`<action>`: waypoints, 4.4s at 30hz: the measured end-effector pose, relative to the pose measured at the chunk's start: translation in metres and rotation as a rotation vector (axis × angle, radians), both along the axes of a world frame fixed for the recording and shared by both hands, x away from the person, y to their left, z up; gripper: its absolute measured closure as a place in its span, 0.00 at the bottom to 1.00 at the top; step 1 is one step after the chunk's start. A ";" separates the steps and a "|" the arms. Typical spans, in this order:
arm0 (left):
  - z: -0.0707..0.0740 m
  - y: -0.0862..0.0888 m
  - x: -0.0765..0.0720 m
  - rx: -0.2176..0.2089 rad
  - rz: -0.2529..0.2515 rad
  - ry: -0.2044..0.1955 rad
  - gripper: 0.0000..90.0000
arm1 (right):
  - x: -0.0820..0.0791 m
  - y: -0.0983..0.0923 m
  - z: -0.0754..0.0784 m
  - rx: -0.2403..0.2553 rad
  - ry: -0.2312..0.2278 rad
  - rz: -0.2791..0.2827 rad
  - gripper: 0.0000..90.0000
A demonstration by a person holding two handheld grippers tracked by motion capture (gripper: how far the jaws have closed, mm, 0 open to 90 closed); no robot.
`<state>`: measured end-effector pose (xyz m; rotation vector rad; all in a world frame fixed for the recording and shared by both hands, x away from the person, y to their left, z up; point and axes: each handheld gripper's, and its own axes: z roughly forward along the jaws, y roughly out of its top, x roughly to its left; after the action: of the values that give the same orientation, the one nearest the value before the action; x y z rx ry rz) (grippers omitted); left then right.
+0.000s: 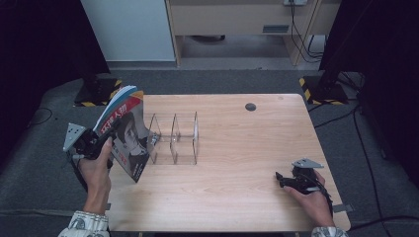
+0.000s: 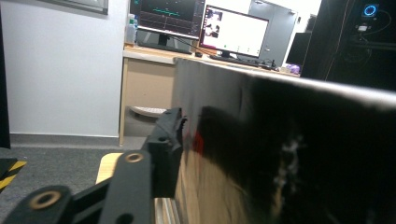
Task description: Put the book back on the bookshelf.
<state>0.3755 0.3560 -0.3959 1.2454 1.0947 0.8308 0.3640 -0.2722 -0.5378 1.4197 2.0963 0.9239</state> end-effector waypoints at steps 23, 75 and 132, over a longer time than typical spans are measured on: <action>0.000 -0.004 -0.001 0.030 -0.034 0.036 0.09 | 0.000 0.000 0.000 0.000 0.000 0.001 0.20; -0.021 0.011 -0.049 0.121 0.003 0.096 0.03 | 0.002 0.003 -0.001 -0.011 0.018 0.009 0.10; -0.024 -0.043 -0.106 0.216 -0.201 0.165 0.06 | 0.002 0.006 -0.001 -0.014 0.025 -0.002 0.07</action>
<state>0.2694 0.3134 -0.4194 1.6013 1.0079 0.7155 0.3660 -0.2667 -0.5388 1.4331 2.1156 0.8933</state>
